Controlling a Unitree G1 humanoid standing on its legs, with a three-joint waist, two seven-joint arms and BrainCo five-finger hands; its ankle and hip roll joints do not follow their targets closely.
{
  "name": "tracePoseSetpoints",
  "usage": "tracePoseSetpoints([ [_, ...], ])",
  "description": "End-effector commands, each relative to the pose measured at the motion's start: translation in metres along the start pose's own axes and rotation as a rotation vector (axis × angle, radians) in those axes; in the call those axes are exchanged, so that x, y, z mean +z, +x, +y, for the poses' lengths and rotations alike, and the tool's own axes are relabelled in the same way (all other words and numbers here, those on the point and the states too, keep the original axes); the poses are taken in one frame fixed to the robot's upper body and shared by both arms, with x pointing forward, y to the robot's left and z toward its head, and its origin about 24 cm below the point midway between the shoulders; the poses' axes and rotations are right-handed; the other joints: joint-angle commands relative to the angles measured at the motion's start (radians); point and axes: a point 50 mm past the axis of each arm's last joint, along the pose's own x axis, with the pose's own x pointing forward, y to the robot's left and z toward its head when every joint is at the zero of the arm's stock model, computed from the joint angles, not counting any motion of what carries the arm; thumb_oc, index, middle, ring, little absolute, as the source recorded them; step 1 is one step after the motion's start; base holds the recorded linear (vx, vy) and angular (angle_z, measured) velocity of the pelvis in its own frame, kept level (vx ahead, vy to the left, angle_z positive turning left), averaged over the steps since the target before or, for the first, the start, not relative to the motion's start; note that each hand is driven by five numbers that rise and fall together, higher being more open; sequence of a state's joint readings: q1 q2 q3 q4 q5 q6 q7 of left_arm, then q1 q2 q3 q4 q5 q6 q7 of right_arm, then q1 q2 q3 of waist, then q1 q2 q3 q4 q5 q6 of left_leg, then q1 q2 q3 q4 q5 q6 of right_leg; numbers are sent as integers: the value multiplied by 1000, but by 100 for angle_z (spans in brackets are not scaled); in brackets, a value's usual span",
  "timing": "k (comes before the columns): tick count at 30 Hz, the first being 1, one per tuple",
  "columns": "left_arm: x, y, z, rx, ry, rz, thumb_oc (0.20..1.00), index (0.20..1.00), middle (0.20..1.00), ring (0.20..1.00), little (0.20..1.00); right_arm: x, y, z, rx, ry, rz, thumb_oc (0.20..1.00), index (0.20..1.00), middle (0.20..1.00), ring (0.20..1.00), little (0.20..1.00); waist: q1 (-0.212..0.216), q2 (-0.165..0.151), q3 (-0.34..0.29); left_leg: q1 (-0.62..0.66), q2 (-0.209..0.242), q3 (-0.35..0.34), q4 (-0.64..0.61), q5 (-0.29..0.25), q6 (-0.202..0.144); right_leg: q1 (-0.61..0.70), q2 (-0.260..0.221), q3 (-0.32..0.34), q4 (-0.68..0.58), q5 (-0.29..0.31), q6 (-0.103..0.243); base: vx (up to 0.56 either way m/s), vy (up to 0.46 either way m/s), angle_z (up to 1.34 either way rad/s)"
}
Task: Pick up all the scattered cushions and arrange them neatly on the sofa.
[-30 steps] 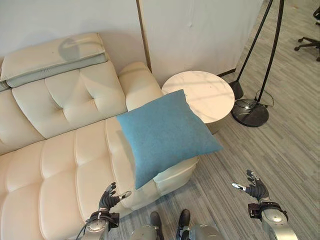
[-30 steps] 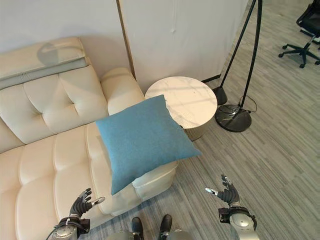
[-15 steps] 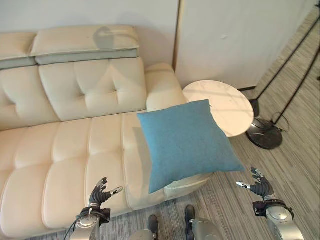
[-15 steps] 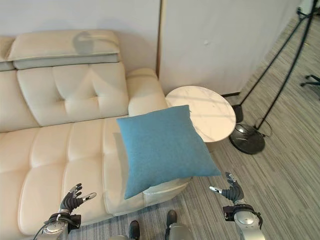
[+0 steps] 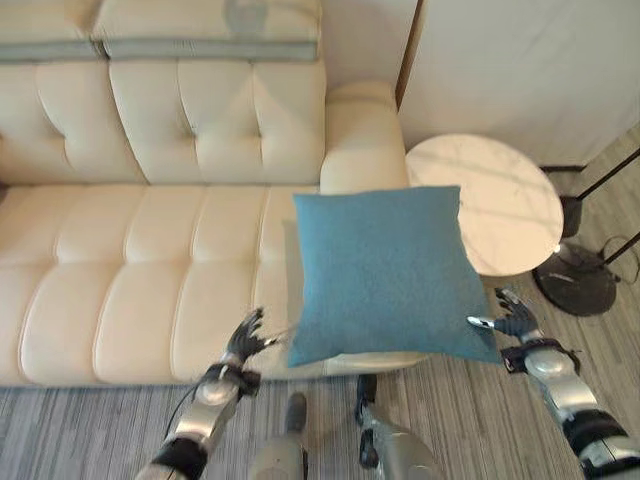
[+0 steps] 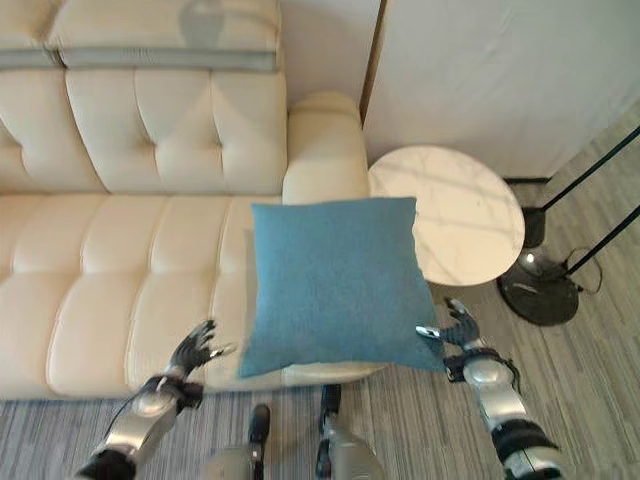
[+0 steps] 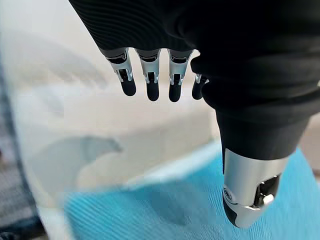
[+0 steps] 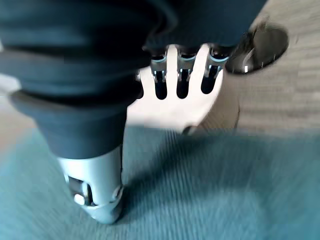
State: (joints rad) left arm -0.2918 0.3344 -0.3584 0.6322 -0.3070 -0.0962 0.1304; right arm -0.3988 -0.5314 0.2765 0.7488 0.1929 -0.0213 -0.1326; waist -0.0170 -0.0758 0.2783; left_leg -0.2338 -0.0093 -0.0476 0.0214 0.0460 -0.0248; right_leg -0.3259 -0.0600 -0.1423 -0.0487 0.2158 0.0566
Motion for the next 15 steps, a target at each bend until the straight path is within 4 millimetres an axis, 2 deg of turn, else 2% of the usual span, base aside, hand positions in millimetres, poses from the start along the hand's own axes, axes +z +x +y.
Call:
tracePoseSetpoints([
  [1, 59, 25, -17, -12, -4, -188, 1000, 1000, 1000, 1000, 1000, 54, 16, 18, 42, -7, -151, 1000, 1000, 1000, 1000, 1000, 13, 6, 24, -22, -46, 77, 30, -60, -2, -29, -28, 53, 138, -145, 52, -60, -99, 1],
  [4, 92, 39, -37, -36, 5, -249, 1000, 1000, 1000, 1000, 1000, 97, 22, 45, 107, -4, -253, 1000, 1000, 1000, 1000, 1000, 11, 16, 51, -37, -40, 78, 25, -45, -8, -43, -21, 61, 133, -140, 52, -35, -53, -4],
  [5, 101, 42, -43, -44, 3, -267, 1000, 1000, 1000, 1000, 1000, 112, 22, 55, 135, 20, -288, 598, 598, 598, 598, 598, 8, 18, 55, -44, -39, 79, 21, -39, -11, -48, -21, 61, 129, -137, 52, -8, -31, -4],
  [6, 109, 43, -49, -51, -15, -282, 1000, 1000, 1000, 1000, 1000, 125, 20, 63, 164, 49, -326, 507, 507, 507, 507, 507, 6, 21, 62, -41, -36, 81, 16, -36, -14, -48, -16, 65, 126, -137, 53, 1, -30, -2],
  [7, 114, 42, -55, -63, -36, -300, 225, 225, 225, 225, 225, 130, 16, 72, 192, 100, -346, 200, 200, 200, 200, 200, 3, 22, 62, -44, -36, 82, 12, -30, -16, -50, -15, 65, 122, -135, 53, 11, -26, -3],
  [8, 119, 43, -58, -64, -70, -308, 200, 200, 200, 200, 200, 133, 13, 80, 217, 126, -362, 200, 200, 200, 200, 200, 1, 24, 62, -41, -35, 83, 7, -27, -18, -49, -13, 67, 119, -135, 53, 0, 0, 0],
  [12, 123, 35, -64, -91, -150, -351, 200, 200, 200, 200, 200, 139, 0, 91, 271, 241, -421, 200, 200, 200, 200, 200, -6, 32, 56, -16, -31, 83, -19, -24, -22, -31, -5, 72, 108, -141, 52, 27, 2, -3],
  [13, 123, 28, -68, -117, -179, -375, 200, 200, 200, 200, 200, 130, -10, 98, 304, 300, -431, 200, 200, 200, 200, 200, -11, 36, 46, 7, -28, 85, -32, -26, -22, -11, -1, 76, 101, -146, 51, 63, 10, -6],
  [15, 119, 20, -66, -127, -221, -395, 200, 200, 200, 200, 200, 122, -20, 93, 306, 367, -458, 200, 200, 200, 200, 200, -18, 38, 27, 34, -28, 87, -46, -29, -21, 11, 3, 76, 90, -149, 51, 73, 17, -5],
])
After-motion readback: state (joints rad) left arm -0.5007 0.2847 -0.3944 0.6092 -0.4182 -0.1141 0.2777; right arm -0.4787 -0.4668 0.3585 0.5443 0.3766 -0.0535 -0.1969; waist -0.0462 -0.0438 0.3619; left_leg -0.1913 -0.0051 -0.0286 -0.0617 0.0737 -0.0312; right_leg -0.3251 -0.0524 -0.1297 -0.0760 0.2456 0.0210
